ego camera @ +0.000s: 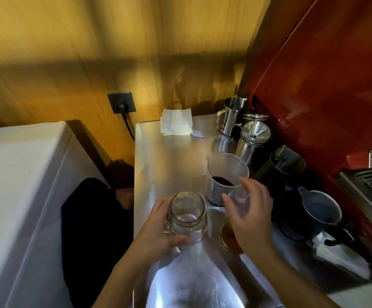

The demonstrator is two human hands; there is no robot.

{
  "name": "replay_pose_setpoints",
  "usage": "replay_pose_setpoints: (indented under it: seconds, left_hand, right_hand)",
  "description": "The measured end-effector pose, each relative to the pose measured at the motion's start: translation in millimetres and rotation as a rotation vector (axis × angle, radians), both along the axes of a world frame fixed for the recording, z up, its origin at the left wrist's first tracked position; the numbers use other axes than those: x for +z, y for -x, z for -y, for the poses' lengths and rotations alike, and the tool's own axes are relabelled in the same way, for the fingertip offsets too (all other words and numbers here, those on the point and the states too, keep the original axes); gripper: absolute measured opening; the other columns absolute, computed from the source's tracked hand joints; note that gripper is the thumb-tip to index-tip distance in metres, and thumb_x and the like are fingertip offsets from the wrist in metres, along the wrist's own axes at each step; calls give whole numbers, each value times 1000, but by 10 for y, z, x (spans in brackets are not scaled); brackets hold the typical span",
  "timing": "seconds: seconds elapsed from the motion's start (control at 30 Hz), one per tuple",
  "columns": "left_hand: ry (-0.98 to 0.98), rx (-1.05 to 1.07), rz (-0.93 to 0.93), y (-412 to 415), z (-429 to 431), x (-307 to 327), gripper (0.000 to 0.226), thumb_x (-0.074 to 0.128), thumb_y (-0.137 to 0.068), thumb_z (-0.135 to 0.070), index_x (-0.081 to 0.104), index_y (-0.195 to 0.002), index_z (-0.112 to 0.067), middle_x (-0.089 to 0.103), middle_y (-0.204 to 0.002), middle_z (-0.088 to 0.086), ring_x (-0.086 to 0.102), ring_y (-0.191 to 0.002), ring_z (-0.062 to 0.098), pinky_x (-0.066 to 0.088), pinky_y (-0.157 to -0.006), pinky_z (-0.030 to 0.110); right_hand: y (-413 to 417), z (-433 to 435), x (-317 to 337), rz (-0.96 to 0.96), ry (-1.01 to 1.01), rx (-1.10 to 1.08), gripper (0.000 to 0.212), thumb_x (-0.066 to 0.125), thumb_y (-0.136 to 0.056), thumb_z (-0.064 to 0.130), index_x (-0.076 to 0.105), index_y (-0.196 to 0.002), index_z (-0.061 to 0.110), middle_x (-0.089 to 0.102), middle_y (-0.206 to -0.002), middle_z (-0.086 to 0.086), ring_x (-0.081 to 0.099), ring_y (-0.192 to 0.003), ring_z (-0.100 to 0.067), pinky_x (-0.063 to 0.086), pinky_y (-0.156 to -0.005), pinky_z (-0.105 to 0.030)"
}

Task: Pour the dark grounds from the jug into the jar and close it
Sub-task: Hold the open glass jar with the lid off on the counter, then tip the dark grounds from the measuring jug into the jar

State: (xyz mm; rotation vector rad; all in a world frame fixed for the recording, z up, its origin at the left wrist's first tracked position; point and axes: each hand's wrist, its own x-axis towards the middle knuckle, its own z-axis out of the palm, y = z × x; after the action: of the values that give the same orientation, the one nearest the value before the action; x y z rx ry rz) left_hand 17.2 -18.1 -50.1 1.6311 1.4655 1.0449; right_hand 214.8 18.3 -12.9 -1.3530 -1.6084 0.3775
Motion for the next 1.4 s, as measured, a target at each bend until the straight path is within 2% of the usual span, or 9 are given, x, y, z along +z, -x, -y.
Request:
replay_pose_setpoints:
  seconds: [0.07, 0.2, 0.33, 0.43, 0.63, 0.77, 1.0, 1.13, 1.4]
  left_hand:
    - [4, 2, -6, 14, 0, -19, 78, 82, -47, -48, 45, -116, -44, 47, -116, -14, 44, -109, -17, 30, -86, -2]
    - [3, 6, -14, 29, 2, -54, 79, 86, -49, -36, 46, -117, -44, 47, -117, -14, 44, -110, -16, 31, -86, -2]
    - [-2, 6, -6, 32, 5, -59, 77, 82, -49, -46, 48, -117, -43, 48, -116, -12, 44, -111, -13, 31, -88, 0]
    - [7, 7, 15, 35, 9, -62, 78, 83, -49, -48, 49, -119, -41, 49, -117, -11, 46, -111, -10, 33, -90, 2]
    - [15, 27, 35, 29, 17, -86, 82, 83, -49, -47, 49, -123, -36, 50, -117, -11, 46, -112, -7, 33, -90, 4]
    - [15, 44, 37, 22, 25, -97, 83, 84, -49, -45, 50, -124, -35, 51, -118, -11, 47, -112, -6, 33, -90, 4]
    - [24, 86, 36, -16, 56, -86, 81, 84, -49, -45, 51, -122, -30, 52, -116, -6, 48, -109, -6, 34, -86, 3]
    - [16, 126, 48, -51, 63, -82, 80, 86, -49, -38, 52, -120, -30, 53, -117, -4, 49, -110, -4, 36, -86, 4]
    - [-22, 206, 51, -138, 47, -71, 77, 83, -47, -43, 49, -116, -43, 51, -115, -10, 47, -109, -10, 34, -84, 0]
  right_hand:
    - [-76, -75, -45, -118, 174, -109, 54, 70, -81, 14, 43, -127, 9, 45, -129, -15, 31, -111, -5, 37, -96, -50]
    - [-235, -278, -217, -175, 470, -138, 60, 68, -82, 17, 36, -133, 14, 43, -136, -11, 37, -124, -27, 33, -103, -51]
    - [-373, -422, -290, -183, 600, -23, 6, 64, -85, 16, 59, -82, 14, 63, -82, -7, 60, -86, -28, 48, -69, -38]
    - [-472, -505, -250, -172, 577, 40, 24, 65, -84, 12, 52, -64, 14, 57, -64, -5, 55, -65, -20, 38, -54, -27]
    - [-505, -607, -37, -314, 473, 251, 19, 64, -82, 2, 53, -68, -4, 53, -62, -8, 49, -55, -6, 42, -51, -13]
    - [-471, -606, -14, -479, 450, 278, 11, 61, -85, 6, 58, -77, -1, 58, -73, -8, 52, -69, -11, 43, -62, -19]
    - [-432, -596, 1, -639, 367, 236, 8, 57, -85, 25, 59, -80, 19, 60, -79, -3, 55, -70, -4, 46, -60, -17]
    - [-454, -701, 132, -746, 308, 215, 33, 64, -70, 37, 65, -94, 14, 67, -82, -2, 61, -76, -8, 49, -66, -22]
    - [-508, -861, 615, -591, 213, 453, 13, 62, -79, 25, 72, -77, 19, 72, -68, 6, 64, -69, -8, 49, -58, -15]
